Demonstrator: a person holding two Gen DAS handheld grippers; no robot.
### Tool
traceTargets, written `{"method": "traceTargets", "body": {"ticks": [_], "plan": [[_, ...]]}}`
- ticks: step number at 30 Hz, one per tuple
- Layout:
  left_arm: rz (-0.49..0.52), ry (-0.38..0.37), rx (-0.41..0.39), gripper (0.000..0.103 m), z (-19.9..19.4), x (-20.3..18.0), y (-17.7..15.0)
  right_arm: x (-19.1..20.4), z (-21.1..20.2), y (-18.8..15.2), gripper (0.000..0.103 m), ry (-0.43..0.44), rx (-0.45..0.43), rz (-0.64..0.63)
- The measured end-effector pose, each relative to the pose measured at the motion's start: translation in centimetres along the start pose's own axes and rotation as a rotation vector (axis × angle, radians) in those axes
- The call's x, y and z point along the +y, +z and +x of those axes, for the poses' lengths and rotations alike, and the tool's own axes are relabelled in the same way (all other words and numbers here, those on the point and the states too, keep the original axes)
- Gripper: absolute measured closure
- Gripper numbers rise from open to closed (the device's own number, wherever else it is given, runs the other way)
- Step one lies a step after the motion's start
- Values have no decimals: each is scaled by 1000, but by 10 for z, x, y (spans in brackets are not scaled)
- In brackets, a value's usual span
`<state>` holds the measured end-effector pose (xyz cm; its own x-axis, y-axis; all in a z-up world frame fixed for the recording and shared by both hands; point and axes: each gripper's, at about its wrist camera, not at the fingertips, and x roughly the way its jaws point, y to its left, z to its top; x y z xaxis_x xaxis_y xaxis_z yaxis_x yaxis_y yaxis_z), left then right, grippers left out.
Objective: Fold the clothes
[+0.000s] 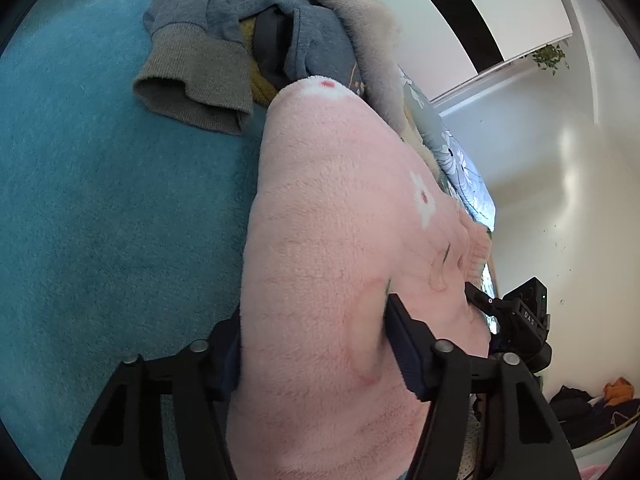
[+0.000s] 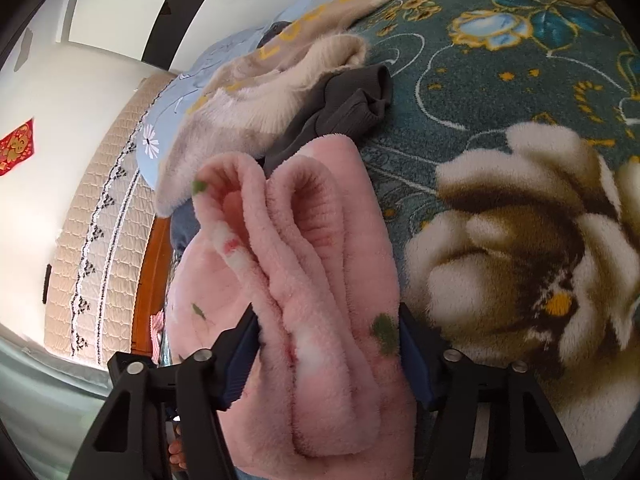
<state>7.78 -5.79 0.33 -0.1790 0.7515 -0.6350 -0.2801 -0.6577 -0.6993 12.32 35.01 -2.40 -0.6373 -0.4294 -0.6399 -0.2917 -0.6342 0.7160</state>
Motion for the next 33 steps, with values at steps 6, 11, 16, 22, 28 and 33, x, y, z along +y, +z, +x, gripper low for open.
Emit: {"method": "traceTargets", "body": {"ticks": [6, 11, 16, 22, 28, 33], "plan": [[56, 22, -17, 56, -5, -10, -4, 2, -2, -2, 50, 13, -16, 23], [116, 34, -46, 63, -8, -16, 8, 8, -5, -1, 55, 21, -27, 35], [195, 0, -104, 66, -28, -28, 3, 32, -18, 1, 58, 35, -53, -3], [256, -34, -204, 66, -70, -27, 12, 82, -24, 1, 59, 67, -68, -89], [276, -69, -326, 66, -137, 3, 29, 161, -15, 0, 59, 108, -87, -221], [273, -64, -415, 66, -168, 27, 55, 234, 16, -2, 59, 126, -71, -340]]}}
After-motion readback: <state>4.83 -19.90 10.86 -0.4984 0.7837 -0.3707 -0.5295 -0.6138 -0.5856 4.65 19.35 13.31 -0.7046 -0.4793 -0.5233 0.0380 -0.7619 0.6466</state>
